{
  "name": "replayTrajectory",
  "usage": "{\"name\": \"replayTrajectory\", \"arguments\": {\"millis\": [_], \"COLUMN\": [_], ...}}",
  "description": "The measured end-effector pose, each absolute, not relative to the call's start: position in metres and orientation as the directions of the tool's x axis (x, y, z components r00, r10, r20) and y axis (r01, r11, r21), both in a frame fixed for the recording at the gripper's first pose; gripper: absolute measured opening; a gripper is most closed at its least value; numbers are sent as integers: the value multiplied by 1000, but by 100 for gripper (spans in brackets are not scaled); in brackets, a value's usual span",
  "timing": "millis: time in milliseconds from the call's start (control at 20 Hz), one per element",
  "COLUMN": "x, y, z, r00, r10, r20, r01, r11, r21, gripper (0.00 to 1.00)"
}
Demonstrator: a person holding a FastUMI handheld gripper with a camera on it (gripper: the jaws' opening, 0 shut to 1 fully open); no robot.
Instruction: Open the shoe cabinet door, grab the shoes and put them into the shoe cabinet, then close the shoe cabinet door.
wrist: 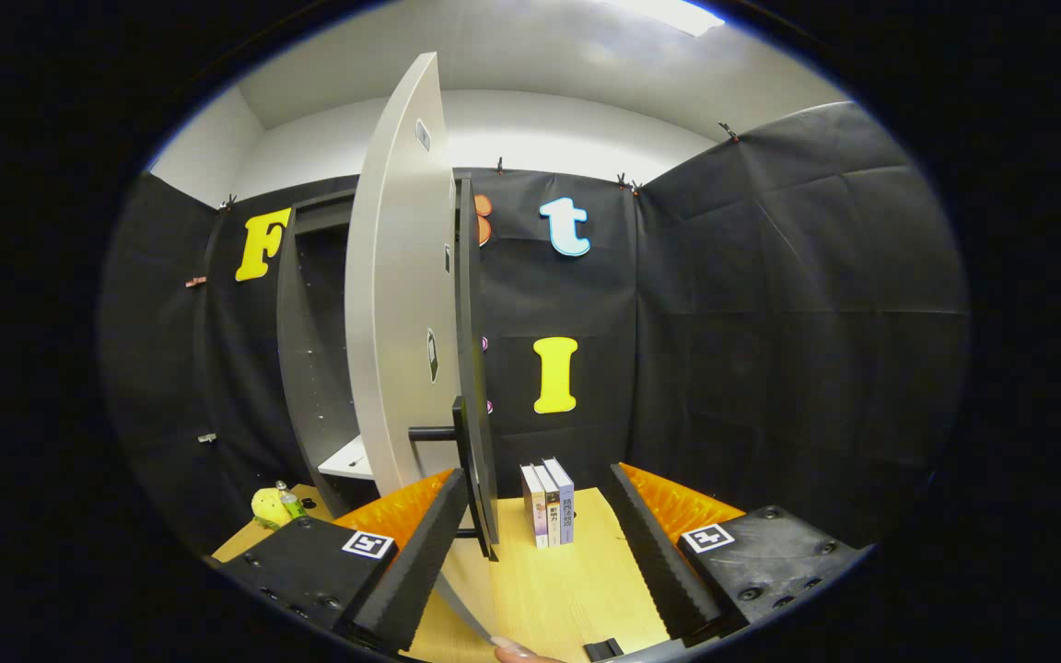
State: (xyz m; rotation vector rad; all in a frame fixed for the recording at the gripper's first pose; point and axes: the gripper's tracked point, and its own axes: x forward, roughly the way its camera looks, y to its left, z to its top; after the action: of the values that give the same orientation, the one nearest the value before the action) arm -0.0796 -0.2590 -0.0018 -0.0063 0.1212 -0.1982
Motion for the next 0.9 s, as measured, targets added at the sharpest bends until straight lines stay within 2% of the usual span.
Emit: {"name": "replayTrajectory", "arguments": {"millis": [200, 500, 700, 900], "x": [-75, -75, -73, -66], "y": [-245, -234, -208, -172], "z": [-4, -10, -13, -16], "r00": [982, 978, 981, 985], "r10": [-151, -171, -158, -137], "r20": [-115, -117, -114, -108], "r01": [152, 173, 158, 134], "r11": [988, 985, 987, 990], "r21": [-5, 2, -14, -33], "gripper": [97, 96, 91, 92]}}
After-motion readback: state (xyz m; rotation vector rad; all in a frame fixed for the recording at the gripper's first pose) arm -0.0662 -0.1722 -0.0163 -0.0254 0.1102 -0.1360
